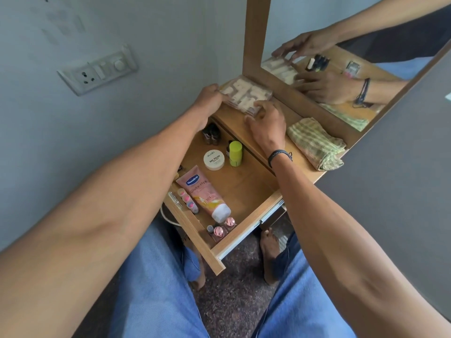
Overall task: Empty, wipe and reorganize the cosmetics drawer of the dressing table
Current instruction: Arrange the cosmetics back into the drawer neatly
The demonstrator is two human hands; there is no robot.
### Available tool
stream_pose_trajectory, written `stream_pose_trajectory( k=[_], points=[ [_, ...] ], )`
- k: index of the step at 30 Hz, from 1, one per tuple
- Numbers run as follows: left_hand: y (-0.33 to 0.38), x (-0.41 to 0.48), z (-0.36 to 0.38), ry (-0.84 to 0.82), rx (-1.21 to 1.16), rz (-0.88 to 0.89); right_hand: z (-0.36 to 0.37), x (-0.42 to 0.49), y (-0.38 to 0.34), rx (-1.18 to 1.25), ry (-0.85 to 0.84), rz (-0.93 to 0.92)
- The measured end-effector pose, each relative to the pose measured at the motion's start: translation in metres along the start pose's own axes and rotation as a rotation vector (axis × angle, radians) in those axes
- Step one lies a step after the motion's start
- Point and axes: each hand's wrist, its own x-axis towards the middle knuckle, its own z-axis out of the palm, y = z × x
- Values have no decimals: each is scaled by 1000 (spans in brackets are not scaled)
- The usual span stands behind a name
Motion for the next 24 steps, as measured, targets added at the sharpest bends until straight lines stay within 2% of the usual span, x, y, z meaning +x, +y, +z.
stream_pose_trajectory(
  k=[10,16,24],
  points=[
    [-5,-36,-5,137,-237,-47,-7,-53,-5,214,45,-17],
    [-9,-86,-20,68,-324,15,-14,-110,-10,308,94,-17],
    [-61,-149,-22,18,-274,-40,-8,-194,-15,335,187,79]
  ],
)
